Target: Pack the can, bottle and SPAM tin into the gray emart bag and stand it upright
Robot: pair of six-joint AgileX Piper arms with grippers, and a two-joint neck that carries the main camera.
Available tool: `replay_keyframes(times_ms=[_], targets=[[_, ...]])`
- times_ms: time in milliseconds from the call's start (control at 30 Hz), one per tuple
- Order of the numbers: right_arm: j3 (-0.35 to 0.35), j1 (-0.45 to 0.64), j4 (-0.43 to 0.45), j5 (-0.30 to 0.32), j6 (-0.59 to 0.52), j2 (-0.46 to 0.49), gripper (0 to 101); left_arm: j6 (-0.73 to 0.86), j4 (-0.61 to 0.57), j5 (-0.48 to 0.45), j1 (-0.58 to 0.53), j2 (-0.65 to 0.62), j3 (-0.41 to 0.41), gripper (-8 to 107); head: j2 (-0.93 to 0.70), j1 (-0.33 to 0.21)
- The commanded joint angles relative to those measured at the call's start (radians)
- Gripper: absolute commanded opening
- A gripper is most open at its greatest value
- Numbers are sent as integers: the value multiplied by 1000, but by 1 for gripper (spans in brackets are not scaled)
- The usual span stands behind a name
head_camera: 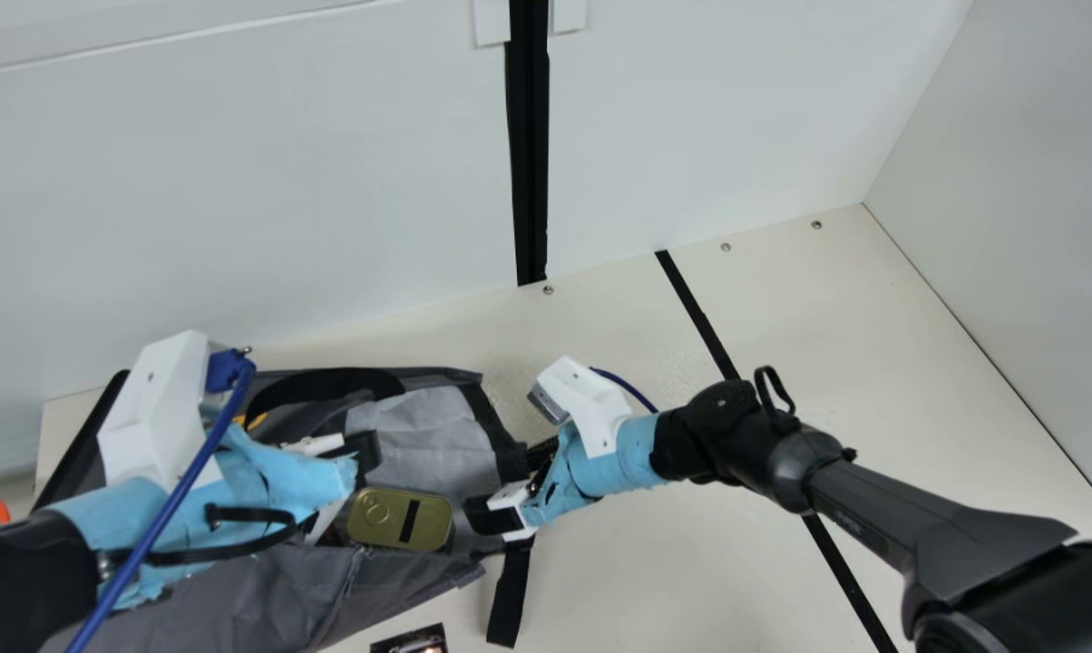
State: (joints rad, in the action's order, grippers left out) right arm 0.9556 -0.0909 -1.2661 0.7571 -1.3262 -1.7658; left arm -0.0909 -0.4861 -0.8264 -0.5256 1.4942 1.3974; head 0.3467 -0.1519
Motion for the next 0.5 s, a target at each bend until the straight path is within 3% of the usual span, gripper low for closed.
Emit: replay_keyframes(times_ms=[0, 200, 467], targets=[[3, -9, -16, 1, -12, -15, 95, 0, 0, 0, 0, 0, 0, -8, 2, -23], [16, -33, -74, 5, -51, -56, 95, 0, 0, 0, 0, 0, 0, -8, 2, -23], [17, -44, -168, 32, -98, -92, 42, 0, 0, 0, 0, 0, 0, -8, 2, -23]])
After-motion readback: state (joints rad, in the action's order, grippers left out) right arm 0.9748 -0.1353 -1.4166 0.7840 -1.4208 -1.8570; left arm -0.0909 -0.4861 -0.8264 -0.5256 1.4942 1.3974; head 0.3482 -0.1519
